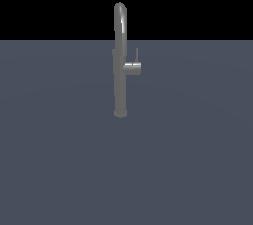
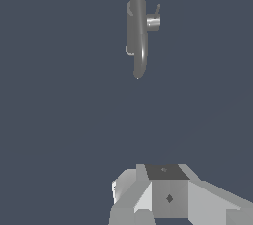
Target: Turn on the faucet by rotating a designated handle.
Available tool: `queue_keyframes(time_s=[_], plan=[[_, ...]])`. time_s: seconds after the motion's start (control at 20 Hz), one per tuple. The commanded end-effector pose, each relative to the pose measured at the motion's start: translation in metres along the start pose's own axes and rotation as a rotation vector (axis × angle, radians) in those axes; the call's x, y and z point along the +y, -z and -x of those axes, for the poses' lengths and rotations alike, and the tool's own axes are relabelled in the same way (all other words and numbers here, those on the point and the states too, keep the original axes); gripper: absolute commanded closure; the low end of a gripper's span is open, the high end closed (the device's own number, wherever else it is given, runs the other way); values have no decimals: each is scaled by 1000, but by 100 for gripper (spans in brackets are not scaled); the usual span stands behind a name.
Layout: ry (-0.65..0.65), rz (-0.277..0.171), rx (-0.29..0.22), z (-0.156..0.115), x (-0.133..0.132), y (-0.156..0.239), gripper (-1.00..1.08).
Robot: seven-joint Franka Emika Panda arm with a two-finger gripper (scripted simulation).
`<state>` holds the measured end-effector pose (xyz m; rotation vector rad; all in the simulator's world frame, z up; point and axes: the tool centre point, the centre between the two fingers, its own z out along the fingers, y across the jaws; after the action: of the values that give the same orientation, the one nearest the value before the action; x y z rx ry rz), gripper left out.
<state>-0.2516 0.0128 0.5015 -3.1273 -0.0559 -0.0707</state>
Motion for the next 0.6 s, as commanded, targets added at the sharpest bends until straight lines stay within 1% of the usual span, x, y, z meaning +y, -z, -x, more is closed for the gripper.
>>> queue_keyframes(time_s=[0.0,0.3,0.55], plan=[[0,0,0,0,0,0,108],[-12,-11,-12,-5,-1,0,108],[-40,-37,-41,-15,-2,0,108]])
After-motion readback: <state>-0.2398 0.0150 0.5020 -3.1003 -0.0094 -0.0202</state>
